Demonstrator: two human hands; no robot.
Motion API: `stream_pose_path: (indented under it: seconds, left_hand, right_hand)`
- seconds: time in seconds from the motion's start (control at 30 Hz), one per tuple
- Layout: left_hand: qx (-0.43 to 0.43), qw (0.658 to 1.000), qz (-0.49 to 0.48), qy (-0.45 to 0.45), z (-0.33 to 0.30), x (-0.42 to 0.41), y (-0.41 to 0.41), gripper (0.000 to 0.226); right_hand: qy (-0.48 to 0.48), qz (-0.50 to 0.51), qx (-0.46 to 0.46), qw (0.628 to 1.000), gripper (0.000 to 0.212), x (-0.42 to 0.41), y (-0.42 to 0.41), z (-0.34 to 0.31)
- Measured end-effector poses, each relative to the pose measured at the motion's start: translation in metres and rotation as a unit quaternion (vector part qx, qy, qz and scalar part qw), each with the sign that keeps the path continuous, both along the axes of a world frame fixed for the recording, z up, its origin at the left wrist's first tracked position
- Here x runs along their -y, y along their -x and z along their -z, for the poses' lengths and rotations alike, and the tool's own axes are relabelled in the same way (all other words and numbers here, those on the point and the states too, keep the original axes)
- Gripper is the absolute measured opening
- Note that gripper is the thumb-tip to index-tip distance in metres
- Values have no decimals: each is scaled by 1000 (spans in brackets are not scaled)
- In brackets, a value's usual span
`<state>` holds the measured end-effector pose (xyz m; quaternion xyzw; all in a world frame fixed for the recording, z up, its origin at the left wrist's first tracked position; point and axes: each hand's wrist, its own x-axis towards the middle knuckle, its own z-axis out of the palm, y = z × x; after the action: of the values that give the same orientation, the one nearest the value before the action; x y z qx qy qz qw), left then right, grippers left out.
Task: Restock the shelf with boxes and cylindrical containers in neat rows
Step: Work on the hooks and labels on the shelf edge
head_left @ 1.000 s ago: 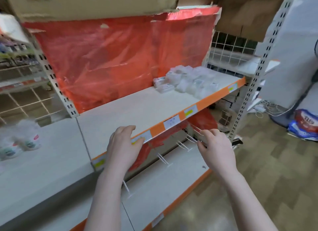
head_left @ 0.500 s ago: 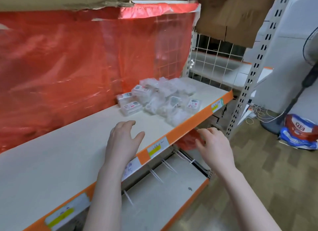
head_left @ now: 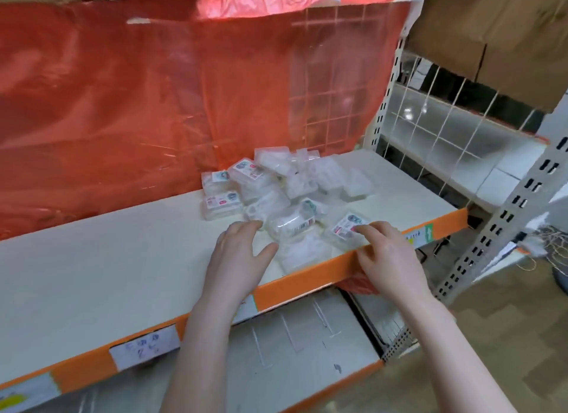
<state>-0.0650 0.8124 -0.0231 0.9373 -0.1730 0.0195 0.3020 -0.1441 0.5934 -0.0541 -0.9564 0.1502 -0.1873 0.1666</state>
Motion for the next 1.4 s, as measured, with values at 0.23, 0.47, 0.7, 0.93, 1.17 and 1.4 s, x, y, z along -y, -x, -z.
stream_pose_path:
  seconds: [0.23,0.47,0.7,0.93,1.17,1.4]
  left_hand:
    - [-13,996,-87,-11,4,41,23,49]
    - [-20,991,-132,-22,7,53,35,50]
    - [-30,991,-123,-31,9,55,32,52]
    - [-60,994,-72,-50,15,52,27,59]
    - [-75,995,-43,-47,18,49,20,59]
    - [-73,996,-24,-40,22,46,15,69]
  right_hand:
    - [-24,-107,-33,993,44,48,-23,-3]
    - [-64,-32,-50,996,41,37,-44,0]
    - [-45,0,-78,996,63,22,-53,3]
    - [-100,8,-91,991,62,22,-59,2]
    - [-196,-19,-135,971,60,36,-58,-9]
    - [-99,48,-117,987,58,28,-59,-5]
